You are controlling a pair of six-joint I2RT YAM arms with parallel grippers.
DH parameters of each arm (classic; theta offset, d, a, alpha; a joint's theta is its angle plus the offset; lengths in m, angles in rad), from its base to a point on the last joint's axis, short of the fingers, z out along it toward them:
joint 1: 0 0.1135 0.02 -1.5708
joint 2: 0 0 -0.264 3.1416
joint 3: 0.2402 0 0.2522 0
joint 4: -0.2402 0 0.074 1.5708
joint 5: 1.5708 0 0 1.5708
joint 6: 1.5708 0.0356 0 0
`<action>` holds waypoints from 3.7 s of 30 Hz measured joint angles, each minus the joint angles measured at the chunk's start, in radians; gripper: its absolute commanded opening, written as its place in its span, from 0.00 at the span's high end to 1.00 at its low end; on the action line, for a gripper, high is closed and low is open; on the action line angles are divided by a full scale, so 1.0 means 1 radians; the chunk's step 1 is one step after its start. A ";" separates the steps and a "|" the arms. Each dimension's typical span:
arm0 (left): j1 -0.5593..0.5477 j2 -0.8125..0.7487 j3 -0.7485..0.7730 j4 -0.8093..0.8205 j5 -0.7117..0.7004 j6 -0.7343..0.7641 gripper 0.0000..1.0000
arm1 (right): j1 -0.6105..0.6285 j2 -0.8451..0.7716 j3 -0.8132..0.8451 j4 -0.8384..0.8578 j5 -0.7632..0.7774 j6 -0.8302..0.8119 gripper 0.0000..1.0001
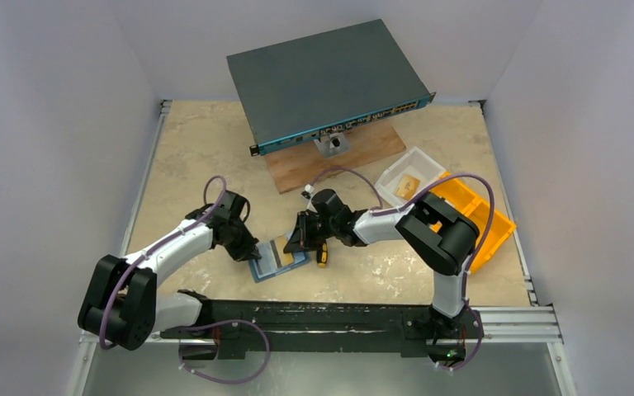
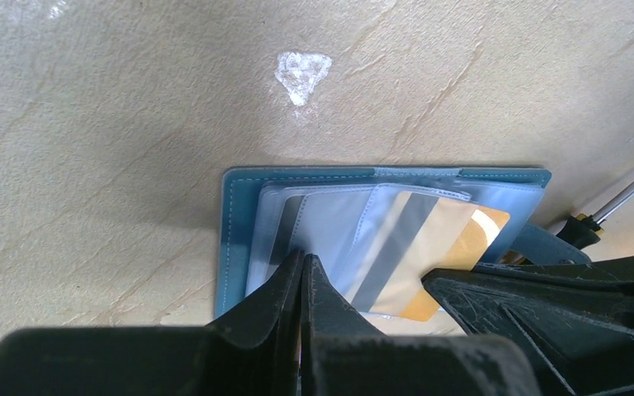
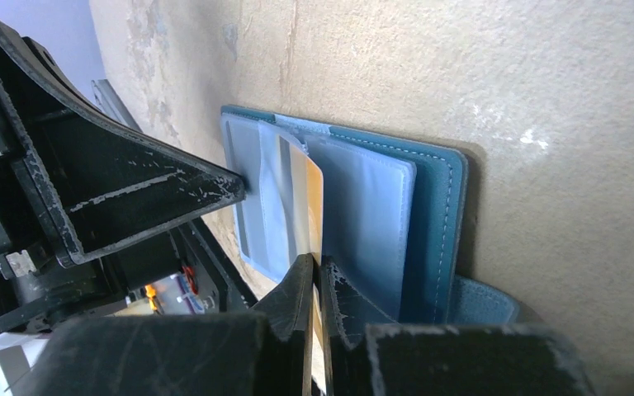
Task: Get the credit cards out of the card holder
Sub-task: Remove the credit card from the card holder, then place the credit card in the storage box.
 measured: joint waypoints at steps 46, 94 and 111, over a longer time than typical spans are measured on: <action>0.000 0.006 -0.003 -0.075 -0.078 0.027 1.00 | -0.038 -0.061 -0.065 -0.034 0.064 -0.011 1.00; 0.000 -0.231 0.097 -0.196 -0.030 0.195 0.91 | -0.093 -0.475 0.043 -0.504 0.311 -0.111 1.00; -0.011 -0.369 0.097 -0.139 0.208 0.335 0.10 | -0.685 -0.734 0.024 -0.747 0.401 -0.195 1.00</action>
